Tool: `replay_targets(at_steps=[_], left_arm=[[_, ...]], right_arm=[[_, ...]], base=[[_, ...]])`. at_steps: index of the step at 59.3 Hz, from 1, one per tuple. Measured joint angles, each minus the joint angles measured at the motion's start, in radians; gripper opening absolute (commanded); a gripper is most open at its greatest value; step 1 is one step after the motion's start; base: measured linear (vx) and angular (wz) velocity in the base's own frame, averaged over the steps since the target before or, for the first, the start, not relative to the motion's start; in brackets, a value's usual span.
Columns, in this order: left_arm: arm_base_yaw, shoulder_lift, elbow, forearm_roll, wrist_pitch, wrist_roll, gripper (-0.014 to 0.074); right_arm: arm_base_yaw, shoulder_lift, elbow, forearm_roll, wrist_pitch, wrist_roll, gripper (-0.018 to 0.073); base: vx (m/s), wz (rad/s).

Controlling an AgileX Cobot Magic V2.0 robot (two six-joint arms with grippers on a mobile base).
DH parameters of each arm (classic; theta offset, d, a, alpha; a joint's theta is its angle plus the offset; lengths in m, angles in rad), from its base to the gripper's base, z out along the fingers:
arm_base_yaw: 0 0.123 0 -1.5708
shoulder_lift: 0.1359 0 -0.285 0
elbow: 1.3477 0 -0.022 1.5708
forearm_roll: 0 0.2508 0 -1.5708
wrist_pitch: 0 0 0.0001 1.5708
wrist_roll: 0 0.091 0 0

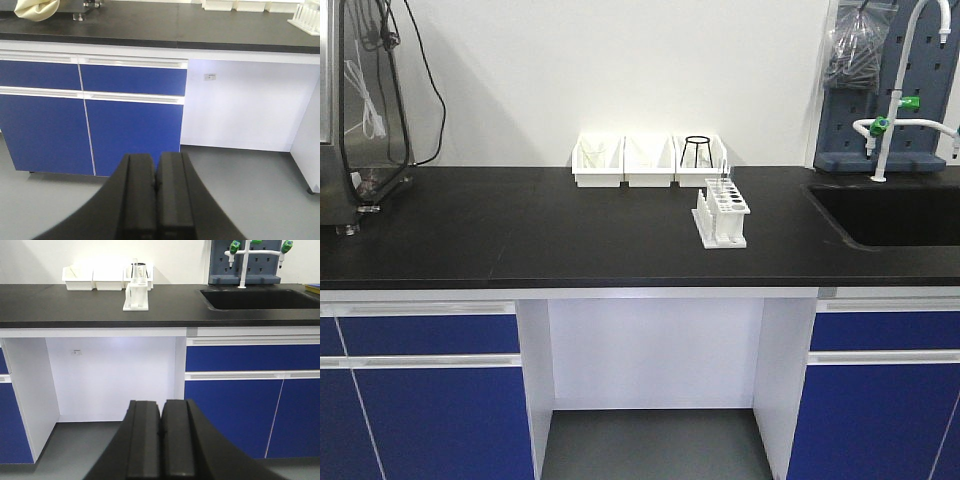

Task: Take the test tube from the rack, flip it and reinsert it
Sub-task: 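Drive the base toward the white test-tube rack on the bench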

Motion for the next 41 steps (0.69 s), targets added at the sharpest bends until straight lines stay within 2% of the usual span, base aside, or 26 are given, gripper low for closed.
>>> replay_targets(at_steps=[41], left_arm=[[0.0,0.0,0.0,0.0,0.0,0.0,-0.0006]], right_arm=[[0.0,0.0,0.0,0.0,0.0,0.0,-0.0008]], base=[[0.07,-0.01]])
